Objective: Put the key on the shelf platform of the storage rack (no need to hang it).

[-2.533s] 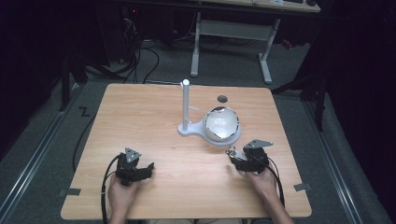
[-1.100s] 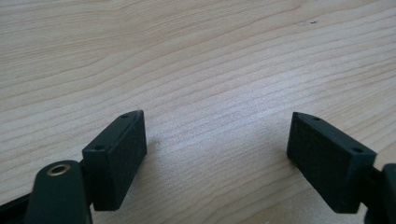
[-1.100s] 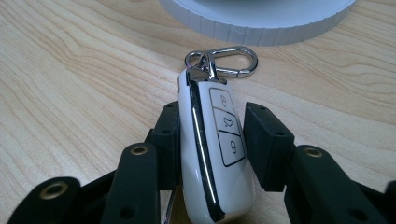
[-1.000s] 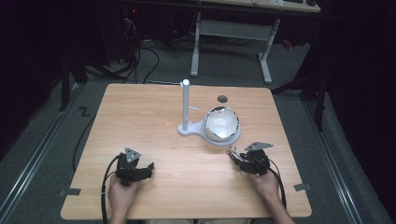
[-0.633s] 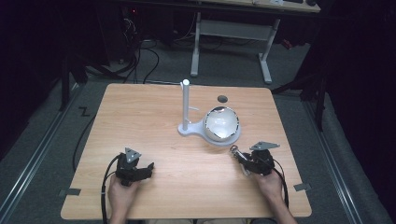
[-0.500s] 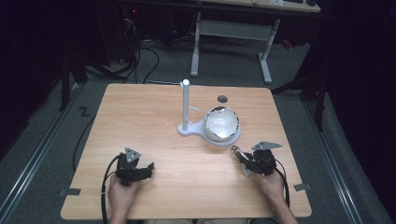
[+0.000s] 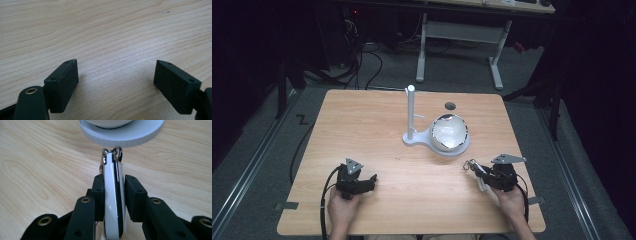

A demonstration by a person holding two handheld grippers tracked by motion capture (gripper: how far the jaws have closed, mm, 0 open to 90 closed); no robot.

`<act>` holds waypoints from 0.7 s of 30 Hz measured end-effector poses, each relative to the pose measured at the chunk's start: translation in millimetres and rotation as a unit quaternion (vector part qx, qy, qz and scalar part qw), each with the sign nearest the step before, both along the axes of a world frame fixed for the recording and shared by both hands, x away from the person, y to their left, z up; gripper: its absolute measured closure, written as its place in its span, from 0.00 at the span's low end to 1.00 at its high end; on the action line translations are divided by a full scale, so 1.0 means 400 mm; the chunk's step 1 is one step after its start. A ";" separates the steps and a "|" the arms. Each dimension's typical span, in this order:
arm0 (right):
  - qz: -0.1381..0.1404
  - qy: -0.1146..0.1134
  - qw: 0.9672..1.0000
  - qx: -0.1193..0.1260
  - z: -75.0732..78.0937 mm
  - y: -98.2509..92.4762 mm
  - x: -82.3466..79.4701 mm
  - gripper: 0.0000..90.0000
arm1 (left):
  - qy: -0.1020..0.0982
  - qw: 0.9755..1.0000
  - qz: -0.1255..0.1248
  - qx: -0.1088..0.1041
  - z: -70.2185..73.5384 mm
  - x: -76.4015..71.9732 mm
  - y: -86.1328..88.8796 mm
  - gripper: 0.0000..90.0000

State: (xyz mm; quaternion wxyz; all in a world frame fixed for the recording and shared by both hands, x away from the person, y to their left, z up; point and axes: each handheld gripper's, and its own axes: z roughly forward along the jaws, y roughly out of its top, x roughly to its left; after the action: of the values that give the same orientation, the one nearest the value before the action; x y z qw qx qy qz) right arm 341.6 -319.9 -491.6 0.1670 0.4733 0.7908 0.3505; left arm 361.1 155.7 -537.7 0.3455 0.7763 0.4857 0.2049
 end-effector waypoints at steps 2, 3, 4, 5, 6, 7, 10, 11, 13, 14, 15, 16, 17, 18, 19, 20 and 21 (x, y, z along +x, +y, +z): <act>0.000 -0.008 1.000 0.004 0.015 -0.006 -0.012 0.81 | 0.000 1.000 0.001 -0.001 0.000 0.000 0.000 0.22; 0.002 -0.011 1.000 0.005 0.022 -0.008 -0.014 0.81 | 0.000 1.000 0.001 -0.001 0.000 0.000 0.000 0.22; -0.001 -0.013 1.000 0.009 0.027 -0.008 -0.017 0.81 | 0.000 1.000 0.000 -0.001 0.000 0.000 0.000 0.22; 0.000 -0.016 1.000 0.010 0.033 -0.010 -0.019 0.81 | 0.000 1.000 0.000 -0.001 0.000 0.000 0.000 0.22; 0.000 -0.016 1.000 0.010 0.033 -0.010 -0.019 0.81 | 0.000 1.000 0.000 -0.001 0.000 0.000 0.000 0.22; 0.001 -0.021 1.000 0.010 0.042 -0.012 -0.020 0.81 | 0.000 1.000 0.001 -0.001 0.000 0.000 0.000 0.22; 0.001 -0.020 1.000 0.015 0.051 -0.012 -0.021 0.82 | -0.001 1.000 0.001 -0.002 0.000 0.000 0.000 0.22; 0.001 -0.020 1.000 0.015 0.051 -0.012 -0.021 0.82 | -0.001 1.000 0.001 -0.002 0.000 0.000 0.000 0.22; 0.001 -0.018 1.000 0.018 0.057 -0.012 -0.019 0.82 | 0.000 1.000 0.000 -0.002 0.000 0.000 0.001 0.22; 0.001 -0.019 1.000 0.020 0.059 -0.013 -0.018 0.82 | 0.000 1.000 0.000 -0.002 0.000 0.000 0.001 0.22; 0.001 -0.019 1.000 0.020 0.059 -0.013 -0.018 0.82 | 0.000 1.000 0.000 -0.002 0.000 0.000 0.001 0.22; 0.001 -0.020 1.000 0.023 0.062 -0.013 -0.018 0.82 | 0.000 1.000 0.000 -0.002 0.000 0.000 0.001 0.22; 0.001 -0.021 0.999 0.027 0.066 -0.014 -0.018 0.82 | 0.000 1.000 0.000 -0.002 0.000 0.000 0.001 0.22; 0.002 -0.022 0.999 0.029 0.069 -0.014 -0.017 0.82 | 0.000 1.000 0.000 -0.002 0.000 0.000 0.001 0.22; 0.001 -0.022 0.999 0.035 0.077 -0.014 -0.016 0.83 | 0.000 1.000 0.000 -0.002 0.000 0.000 0.001 0.22; 0.001 -0.022 0.999 0.035 0.077 -0.014 -0.016 0.83 | 0.000 1.000 0.000 -0.001 0.000 0.000 0.000 0.22; 0.004 -0.023 0.999 0.037 0.085 -0.015 -0.013 0.84 | 0.000 1.000 0.000 0.000 0.000 0.000 0.000 0.22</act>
State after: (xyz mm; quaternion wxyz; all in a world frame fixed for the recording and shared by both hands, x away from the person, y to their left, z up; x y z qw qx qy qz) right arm 336.5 -325.7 -457.6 0.1662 0.4677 0.7748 0.3915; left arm 361.2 155.8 -537.7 0.3458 0.7762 0.4858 0.2048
